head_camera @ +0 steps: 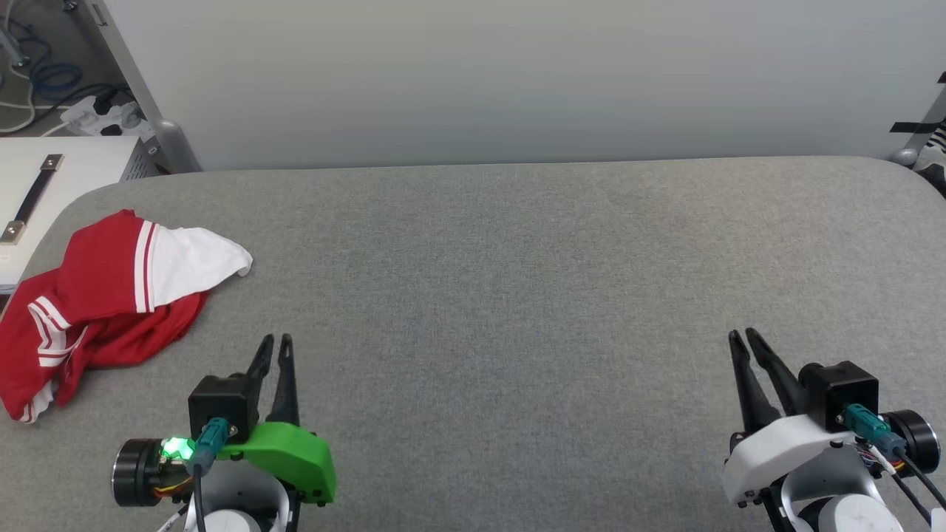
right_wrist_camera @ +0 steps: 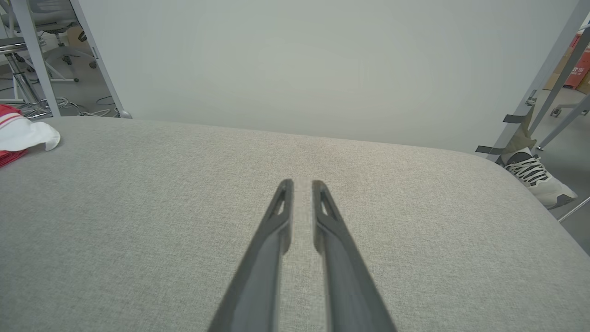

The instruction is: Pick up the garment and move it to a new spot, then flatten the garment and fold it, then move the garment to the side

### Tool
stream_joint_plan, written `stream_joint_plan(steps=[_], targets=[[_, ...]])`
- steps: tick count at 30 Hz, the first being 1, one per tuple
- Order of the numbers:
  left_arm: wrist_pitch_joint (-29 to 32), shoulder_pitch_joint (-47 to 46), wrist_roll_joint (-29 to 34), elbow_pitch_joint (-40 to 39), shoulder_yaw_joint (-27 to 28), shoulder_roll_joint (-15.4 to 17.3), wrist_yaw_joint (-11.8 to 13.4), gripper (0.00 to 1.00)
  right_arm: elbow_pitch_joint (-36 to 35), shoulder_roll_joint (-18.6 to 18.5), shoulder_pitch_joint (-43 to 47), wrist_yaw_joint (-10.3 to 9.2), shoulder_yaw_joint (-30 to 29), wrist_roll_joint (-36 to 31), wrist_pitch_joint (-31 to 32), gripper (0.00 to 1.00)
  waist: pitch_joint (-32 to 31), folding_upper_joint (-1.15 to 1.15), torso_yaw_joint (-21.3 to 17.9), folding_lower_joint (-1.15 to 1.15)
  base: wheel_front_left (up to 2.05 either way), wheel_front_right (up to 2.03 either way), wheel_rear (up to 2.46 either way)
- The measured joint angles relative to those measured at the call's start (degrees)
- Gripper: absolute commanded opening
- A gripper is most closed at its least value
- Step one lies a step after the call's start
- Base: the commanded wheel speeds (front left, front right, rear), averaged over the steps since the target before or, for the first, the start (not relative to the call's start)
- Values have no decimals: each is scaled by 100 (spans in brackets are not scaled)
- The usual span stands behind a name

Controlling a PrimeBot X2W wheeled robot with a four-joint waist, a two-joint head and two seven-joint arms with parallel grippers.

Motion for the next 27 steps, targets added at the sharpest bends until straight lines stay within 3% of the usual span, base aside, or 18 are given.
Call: stream_joint_plan(steps=[27], targets=[[-253, 3, -244, 118, -30, 1, -13, 100, 64, 0, 0, 0, -38, 211, -221, 100, 18, 0, -1, 0, 0, 0, 0]])
